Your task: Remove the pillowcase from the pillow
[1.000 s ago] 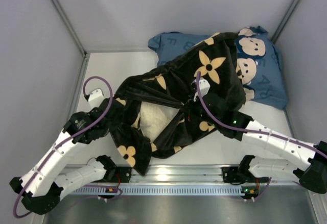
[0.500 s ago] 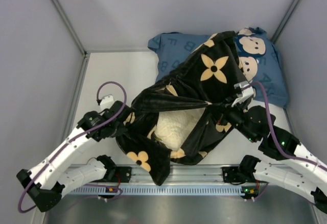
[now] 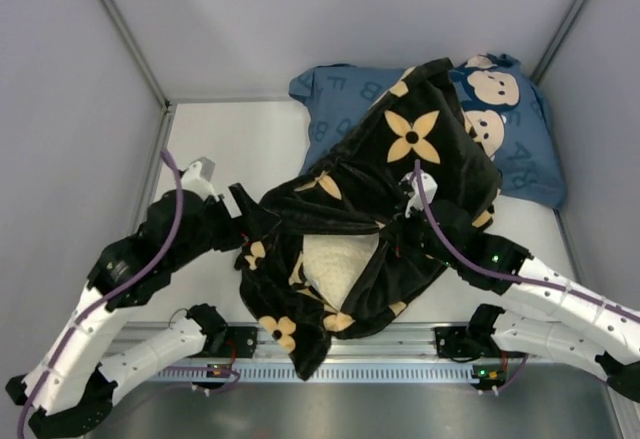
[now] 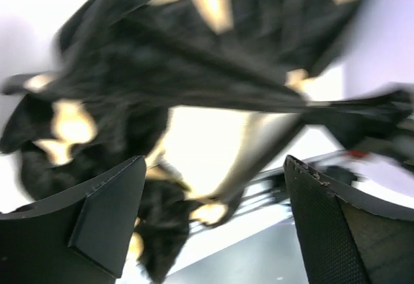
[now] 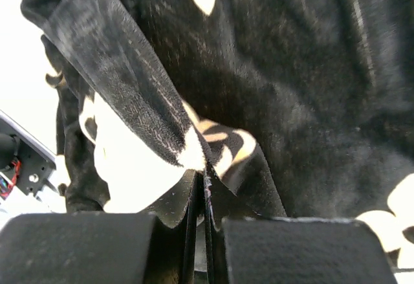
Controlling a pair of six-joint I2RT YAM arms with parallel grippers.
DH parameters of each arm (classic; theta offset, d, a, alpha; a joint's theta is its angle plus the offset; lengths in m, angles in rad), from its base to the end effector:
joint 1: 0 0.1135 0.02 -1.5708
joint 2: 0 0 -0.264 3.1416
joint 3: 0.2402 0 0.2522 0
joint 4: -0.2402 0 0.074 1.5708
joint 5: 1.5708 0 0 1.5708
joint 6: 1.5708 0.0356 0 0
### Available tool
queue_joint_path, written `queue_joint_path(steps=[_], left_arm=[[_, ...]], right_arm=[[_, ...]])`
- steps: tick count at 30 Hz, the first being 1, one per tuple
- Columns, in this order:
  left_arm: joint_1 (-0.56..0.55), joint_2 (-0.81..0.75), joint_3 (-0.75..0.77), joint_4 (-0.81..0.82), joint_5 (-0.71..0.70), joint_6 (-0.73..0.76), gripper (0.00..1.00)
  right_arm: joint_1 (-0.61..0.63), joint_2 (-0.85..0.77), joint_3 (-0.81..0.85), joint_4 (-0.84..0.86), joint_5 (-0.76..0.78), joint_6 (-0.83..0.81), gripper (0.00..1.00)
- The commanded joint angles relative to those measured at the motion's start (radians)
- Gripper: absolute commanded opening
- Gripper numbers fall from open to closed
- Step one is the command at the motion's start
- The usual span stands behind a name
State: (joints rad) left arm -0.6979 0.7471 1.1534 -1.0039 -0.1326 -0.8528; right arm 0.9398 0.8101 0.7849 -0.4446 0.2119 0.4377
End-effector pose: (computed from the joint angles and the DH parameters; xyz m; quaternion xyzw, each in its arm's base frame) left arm 0.0934 -0.0722 0.3833 -0.0991 0.8769 -0.2848 0.3742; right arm 0.1131 0.1421 0.3093 -0.1569 0.8347 0.2610 0.4589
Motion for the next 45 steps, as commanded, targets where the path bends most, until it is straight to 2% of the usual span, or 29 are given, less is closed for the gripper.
queue_joint_path(steps=[1, 4, 8, 10, 13, 14, 17, 19, 20, 22, 23, 29, 31, 36, 39, 45], left_arm=[[0.005, -0.035, 0.042, 0.074, 0.102, 0.038, 0.91], [0.005, -0.002, -0.032, 0.083, 0.113, 0.040, 0.90], [-0.014, 0.063, -0.183, 0.134, 0.101, -0.009, 0.72], [-0.043, 0.075, -0.236, 0.180, 0.091, -0.034, 0.67], [-0.156, 0.100, -0.326, 0.315, 0.119, -0.092, 0.58], [-0.226, 0.135, -0.343, 0.393, 0.116, -0.106, 0.56], [-0.354, 0.213, -0.313, 0.430, 0.041, -0.141, 0.53], [-0.399, 0.270, -0.307, 0.429, 0.002, -0.161, 0.56], [-0.428, 0.281, -0.311, 0.432, -0.019, -0.175, 0.66], [-0.449, 0.288, -0.346, 0.487, -0.016, -0.199, 0.73], [-0.469, 0.287, -0.359, 0.502, -0.028, -0.210, 0.81], [-0.491, 0.340, -0.420, 0.570, -0.027, -0.282, 0.91], [-0.491, 0.359, -0.425, 0.583, -0.032, -0.310, 0.98], [-0.489, 0.403, -0.435, 0.587, -0.093, -0.383, 0.98], [-0.489, 0.371, -0.478, 0.619, -0.137, -0.459, 0.97], [-0.488, 0.252, -0.546, 0.657, -0.196, -0.505, 0.98]], right_arm=[[-0.012, 0.018, 0.007, 0.087, -0.028, 0.013, 0.00], [-0.013, 0.021, -0.007, 0.104, -0.043, 0.033, 0.00], [-0.012, 0.011, 0.000, 0.101, -0.059, 0.039, 0.00], [-0.013, 0.000, 0.011, 0.095, -0.051, 0.042, 0.00], [-0.013, -0.009, 0.027, 0.084, -0.034, 0.036, 0.00], [-0.013, -0.006, 0.028, 0.080, -0.029, 0.033, 0.00], [-0.012, 0.000, 0.031, 0.080, -0.029, 0.035, 0.00], [-0.012, 0.003, 0.028, 0.080, -0.034, 0.035, 0.00], [-0.012, 0.000, 0.027, 0.078, -0.037, 0.035, 0.00], [-0.013, -0.003, 0.021, 0.073, -0.034, 0.033, 0.00], [-0.012, -0.006, 0.017, 0.069, -0.032, 0.033, 0.00], [-0.012, -0.020, -0.015, 0.066, -0.032, 0.035, 0.00], [-0.013, -0.025, -0.021, 0.066, -0.040, 0.038, 0.00], [-0.013, -0.045, -0.021, 0.066, -0.037, 0.039, 0.00], [-0.013, -0.054, -0.019, 0.058, -0.032, 0.038, 0.00], [-0.012, -0.058, -0.015, 0.044, -0.039, 0.032, 0.00]])
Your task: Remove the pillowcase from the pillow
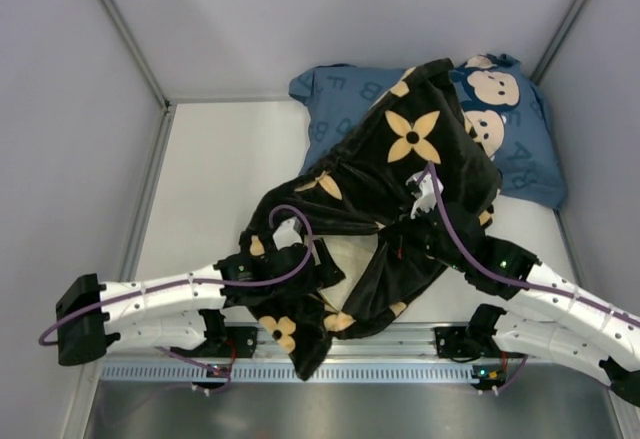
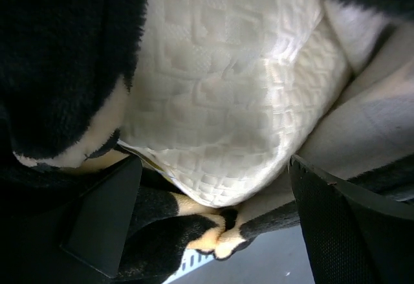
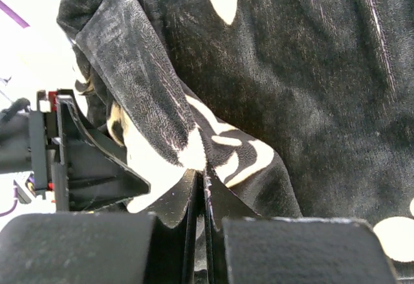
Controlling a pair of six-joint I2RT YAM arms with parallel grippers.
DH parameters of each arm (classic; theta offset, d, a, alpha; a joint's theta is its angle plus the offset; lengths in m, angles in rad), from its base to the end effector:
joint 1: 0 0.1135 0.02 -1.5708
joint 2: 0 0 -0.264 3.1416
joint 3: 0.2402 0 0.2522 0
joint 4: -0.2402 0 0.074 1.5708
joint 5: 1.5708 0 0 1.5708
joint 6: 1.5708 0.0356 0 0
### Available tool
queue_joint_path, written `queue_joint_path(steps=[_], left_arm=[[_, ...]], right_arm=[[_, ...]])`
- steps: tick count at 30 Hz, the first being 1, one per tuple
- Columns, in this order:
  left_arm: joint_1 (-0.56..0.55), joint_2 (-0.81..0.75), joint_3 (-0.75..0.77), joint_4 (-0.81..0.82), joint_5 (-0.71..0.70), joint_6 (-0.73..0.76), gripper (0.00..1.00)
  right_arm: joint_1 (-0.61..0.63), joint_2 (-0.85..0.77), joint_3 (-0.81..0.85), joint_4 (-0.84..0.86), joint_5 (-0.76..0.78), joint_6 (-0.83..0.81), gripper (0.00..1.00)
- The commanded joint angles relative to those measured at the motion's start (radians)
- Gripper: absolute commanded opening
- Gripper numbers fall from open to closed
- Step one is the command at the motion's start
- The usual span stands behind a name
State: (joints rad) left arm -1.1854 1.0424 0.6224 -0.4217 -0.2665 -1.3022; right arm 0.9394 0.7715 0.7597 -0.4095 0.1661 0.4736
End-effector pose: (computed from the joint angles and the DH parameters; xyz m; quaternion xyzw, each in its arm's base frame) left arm 0.0866 -0.1885 0.2156 -0.1013 0.9217 -0.2948 0.2310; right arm 0.1086 0.1386 0.3100 -0.1492 0.8243 0.2987 0.4573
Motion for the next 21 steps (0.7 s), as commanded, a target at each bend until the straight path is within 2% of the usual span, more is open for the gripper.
queue_joint_path(steps=[1, 7, 12, 13, 14, 15, 16, 18, 19, 20, 21], left_arm=[[0.001, -0.041, -0.018, 0.083, -0.056, -0.054, 0.98], [0.001, 0.126, 0.022, 0.214, 0.071, -0.016, 0.99], [0.001, 0.257, 0.065, 0.250, 0.095, 0.003, 0.99], [0.004, 0.260, 0.059, 0.259, 0.089, 0.001, 0.95], [0.007, 0.261, 0.053, 0.271, 0.084, -0.002, 0.90], [0.010, 0.251, 0.037, 0.281, 0.078, -0.009, 0.79], [0.012, 0.239, 0.030, 0.290, 0.066, -0.012, 0.54], [0.010, 0.208, 0.020, 0.314, 0.052, -0.011, 0.22], [0.010, 0.170, 0.026, 0.314, 0.038, -0.003, 0.11], [0.010, 0.153, 0.033, 0.313, 0.032, 0.004, 0.00], [0.010, 0.134, 0.042, 0.295, 0.024, 0.017, 0.00]], right_arm=[[-0.013, -0.017, 0.009, 0.012, 0.006, -0.004, 0.00], [-0.011, 0.023, 0.012, 0.026, -0.025, -0.001, 0.00], [-0.013, 0.031, 0.018, 0.035, -0.036, -0.001, 0.00], [-0.011, 0.031, 0.018, 0.035, -0.036, -0.001, 0.00], [-0.011, 0.029, 0.017, 0.035, -0.037, -0.003, 0.00], [-0.013, 0.029, 0.015, 0.035, -0.040, -0.004, 0.00], [-0.011, 0.029, 0.012, 0.035, -0.043, -0.007, 0.00], [-0.013, 0.028, 0.006, 0.034, -0.053, -0.018, 0.11], [-0.013, 0.025, -0.003, 0.034, -0.054, -0.026, 0.20], [-0.013, 0.023, -0.008, 0.034, -0.057, -0.032, 0.45], [-0.011, 0.022, -0.013, 0.032, -0.065, -0.038, 0.54]])
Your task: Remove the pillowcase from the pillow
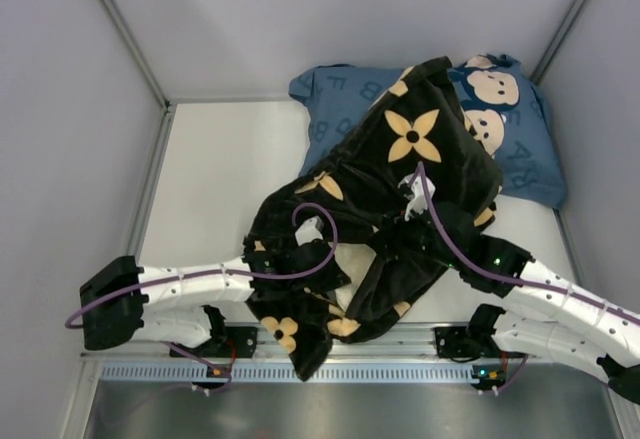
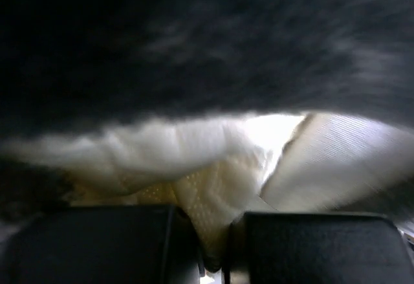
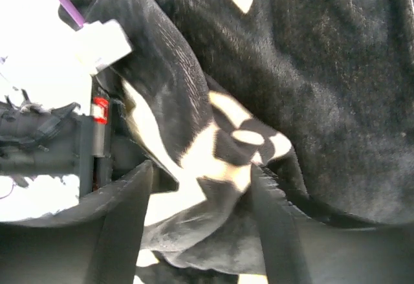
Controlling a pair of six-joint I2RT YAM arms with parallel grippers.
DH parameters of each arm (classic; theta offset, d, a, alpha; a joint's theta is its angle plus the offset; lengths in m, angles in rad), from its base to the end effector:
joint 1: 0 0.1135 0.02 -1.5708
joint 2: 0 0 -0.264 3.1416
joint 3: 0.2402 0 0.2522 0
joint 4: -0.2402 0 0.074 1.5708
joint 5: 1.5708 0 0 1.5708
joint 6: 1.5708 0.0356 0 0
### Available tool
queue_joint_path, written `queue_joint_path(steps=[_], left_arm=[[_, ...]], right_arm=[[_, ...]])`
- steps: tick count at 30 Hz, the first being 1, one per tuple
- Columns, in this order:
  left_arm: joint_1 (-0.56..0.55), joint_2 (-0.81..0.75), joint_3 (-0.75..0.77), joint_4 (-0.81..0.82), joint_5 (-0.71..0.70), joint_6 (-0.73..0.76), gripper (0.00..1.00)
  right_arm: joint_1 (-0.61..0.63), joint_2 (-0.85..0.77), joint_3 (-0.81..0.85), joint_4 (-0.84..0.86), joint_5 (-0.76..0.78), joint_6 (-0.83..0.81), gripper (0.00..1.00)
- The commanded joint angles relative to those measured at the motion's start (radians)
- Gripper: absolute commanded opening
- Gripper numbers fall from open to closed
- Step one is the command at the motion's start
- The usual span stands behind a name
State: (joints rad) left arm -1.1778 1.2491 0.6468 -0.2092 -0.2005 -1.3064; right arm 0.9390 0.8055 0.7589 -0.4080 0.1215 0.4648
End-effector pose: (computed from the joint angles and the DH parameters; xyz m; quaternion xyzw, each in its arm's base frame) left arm 0.1013 -0.2258 0.1956 -0.0964 0.9198 -0.3190 0.2070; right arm 0.1115 0.1450 0.3044 -0.1676 0.8306 0.3020 0.4369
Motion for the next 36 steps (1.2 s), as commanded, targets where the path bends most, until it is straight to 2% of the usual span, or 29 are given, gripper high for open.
queue_joint_path(steps=[1, 2, 5, 9, 14, 19, 22, 23, 25, 26, 28, 31, 32, 34, 36], left_arm=[[0.003, -0.089, 0.034, 0.082, -0.046, 0.032, 0.00], [0.003, -0.117, 0.043, 0.080, -0.053, 0.039, 0.00], [0.003, -0.142, 0.088, 0.057, -0.082, 0.056, 0.00], [0.013, -0.143, 0.169, -0.002, -0.122, 0.110, 0.00], [0.033, -0.117, 0.229, -0.009, -0.114, 0.144, 0.00], [0.049, -0.079, 0.260, 0.010, -0.080, 0.160, 0.00], [0.058, -0.076, 0.261, 0.021, -0.062, 0.164, 0.00], [0.064, -0.082, 0.260, 0.021, -0.057, 0.164, 0.00], [0.085, -0.103, 0.266, 0.018, -0.050, 0.171, 0.00], [0.098, -0.131, 0.270, 0.008, -0.043, 0.179, 0.00], [0.131, -0.160, 0.286, -0.025, -0.037, 0.193, 0.00], [0.188, -0.215, 0.312, -0.067, -0.004, 0.213, 0.00], [0.202, -0.230, 0.310, -0.071, 0.012, 0.217, 0.00], [0.239, -0.278, 0.301, -0.085, 0.070, 0.217, 0.00], [0.250, -0.330, 0.281, -0.085, 0.136, 0.214, 0.00]], right_arm=[[-0.011, -0.011, -0.021, 0.026, -0.026, -0.037, 0.62], [-0.012, -0.008, -0.026, 0.017, -0.032, -0.037, 0.70], [-0.011, -0.002, -0.044, -0.009, -0.072, -0.022, 0.75], [-0.008, -0.031, -0.114, 0.030, -0.218, 0.052, 0.76], [0.032, -0.037, -0.197, 0.130, -0.310, 0.164, 0.74], [0.110, 0.023, -0.239, 0.210, -0.278, 0.236, 0.72], [0.159, 0.055, -0.237, 0.222, -0.221, 0.268, 0.60], [0.179, 0.060, -0.239, 0.221, -0.203, 0.276, 0.51], [0.201, 0.063, -0.259, 0.227, -0.191, 0.304, 0.44], [0.222, 0.061, -0.268, 0.227, -0.174, 0.311, 0.37], [0.247, 0.052, -0.291, 0.219, -0.151, 0.333, 0.31], [0.291, 0.034, -0.319, 0.178, -0.060, 0.359, 0.14], [0.299, 0.028, -0.325, 0.151, -0.019, 0.365, 0.03], [0.299, 0.005, -0.337, 0.111, 0.045, 0.397, 0.00], [0.299, -0.014, -0.345, 0.066, 0.179, 0.419, 0.00]])
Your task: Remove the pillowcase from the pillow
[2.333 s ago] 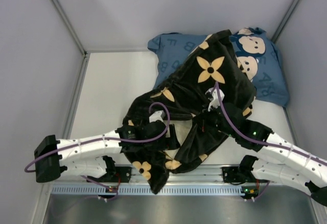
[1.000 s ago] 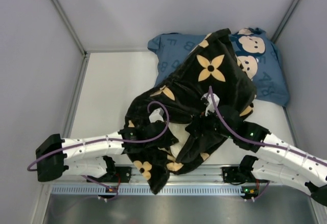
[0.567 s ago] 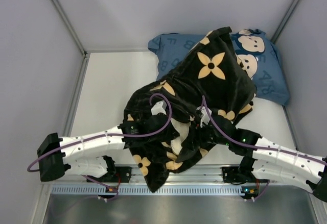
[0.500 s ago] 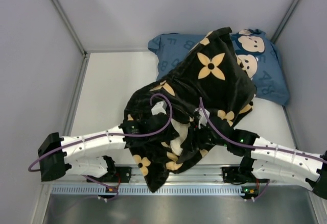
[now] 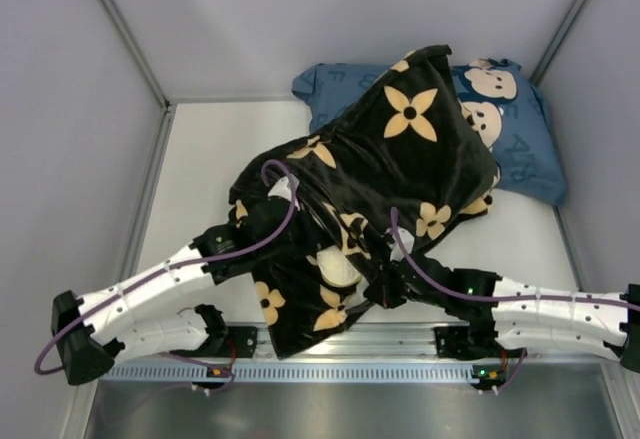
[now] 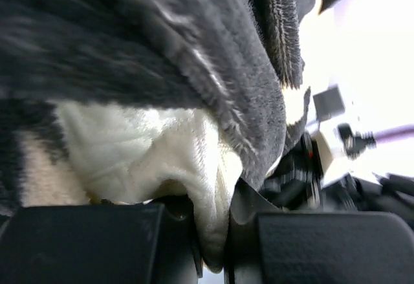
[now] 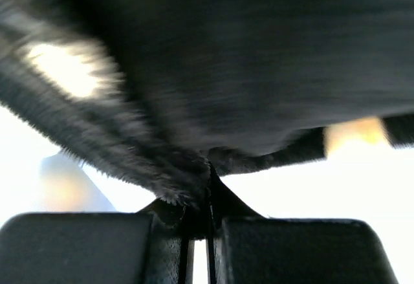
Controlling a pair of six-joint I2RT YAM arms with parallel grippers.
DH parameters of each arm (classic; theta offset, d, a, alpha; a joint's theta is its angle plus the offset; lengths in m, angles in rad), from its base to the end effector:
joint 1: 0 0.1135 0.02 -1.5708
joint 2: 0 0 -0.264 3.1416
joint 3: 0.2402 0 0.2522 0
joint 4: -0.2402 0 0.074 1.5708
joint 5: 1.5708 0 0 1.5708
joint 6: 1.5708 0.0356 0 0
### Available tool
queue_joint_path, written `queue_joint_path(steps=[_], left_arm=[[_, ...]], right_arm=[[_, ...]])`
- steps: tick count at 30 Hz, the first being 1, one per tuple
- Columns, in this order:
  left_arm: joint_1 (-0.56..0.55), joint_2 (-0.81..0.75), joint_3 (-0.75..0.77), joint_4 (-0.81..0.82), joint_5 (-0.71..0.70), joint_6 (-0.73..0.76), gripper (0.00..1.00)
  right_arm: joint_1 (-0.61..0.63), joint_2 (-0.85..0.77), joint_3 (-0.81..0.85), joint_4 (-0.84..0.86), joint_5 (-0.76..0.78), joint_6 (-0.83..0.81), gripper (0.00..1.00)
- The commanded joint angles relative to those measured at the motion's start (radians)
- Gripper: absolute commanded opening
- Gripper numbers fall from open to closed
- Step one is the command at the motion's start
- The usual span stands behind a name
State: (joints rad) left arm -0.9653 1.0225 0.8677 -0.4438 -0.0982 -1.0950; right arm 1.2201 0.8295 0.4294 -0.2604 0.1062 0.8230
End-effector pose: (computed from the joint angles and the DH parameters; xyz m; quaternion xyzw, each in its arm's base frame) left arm 0.1304 -0.1823 0.2987 -0.0801 0.8798 -0.3777 0.2774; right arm 0.0644 0.1650 0.2010 -0.1540 0.8839 0.3495 0.2698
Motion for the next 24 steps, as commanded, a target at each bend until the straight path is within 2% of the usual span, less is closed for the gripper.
queue_joint_path(steps=[1, 2, 4, 9, 12, 14, 16, 18, 19, 20, 22, 24], left_arm=[[0.037, -0.122, 0.050, 0.152, 0.055, -0.002, 0.00], [0.037, -0.139, 0.042, 0.157, 0.077, -0.014, 0.00], [0.037, -0.185, 0.002, 0.162, 0.156, -0.025, 0.00], [0.037, -0.275, -0.102, 0.171, 0.227, -0.037, 0.00], [0.037, -0.337, -0.159, 0.171, 0.229, -0.051, 0.00], [0.037, -0.373, -0.188, 0.171, 0.224, -0.057, 0.00], [0.039, -0.386, -0.200, 0.171, 0.221, -0.057, 0.00], [0.037, -0.389, -0.207, 0.171, 0.229, -0.054, 0.00], [0.037, -0.383, -0.207, 0.169, 0.232, -0.051, 0.00], [0.037, -0.363, -0.203, 0.171, 0.235, -0.040, 0.00], [0.037, -0.334, -0.197, 0.172, 0.244, -0.023, 0.00], [0.037, -0.276, -0.188, 0.174, 0.253, -0.006, 0.00]], right_arm=[[0.016, -0.050, -0.014, -0.095, 0.248, 0.076, 0.00], [0.009, -0.052, -0.006, -0.111, 0.342, 0.079, 0.00], [-0.016, -0.035, 0.029, -0.120, 0.397, 0.052, 0.00], [-0.178, 0.097, 0.227, -0.125, 0.417, -0.112, 0.00], [-0.341, 0.193, 0.325, -0.151, 0.373, -0.208, 0.00], [-0.477, 0.244, 0.365, -0.151, 0.279, -0.255, 0.00], [-0.528, 0.275, 0.388, -0.148, 0.199, -0.310, 0.03], [-0.515, 0.266, 0.401, -0.137, 0.112, -0.373, 0.22], [-0.499, 0.226, 0.393, -0.131, 0.101, -0.384, 0.34], [-0.458, 0.199, 0.375, -0.132, 0.101, -0.389, 0.52], [-0.417, 0.125, 0.365, -0.163, 0.110, -0.398, 0.66], [-0.367, 0.079, 0.361, -0.230, 0.125, -0.403, 0.72]])
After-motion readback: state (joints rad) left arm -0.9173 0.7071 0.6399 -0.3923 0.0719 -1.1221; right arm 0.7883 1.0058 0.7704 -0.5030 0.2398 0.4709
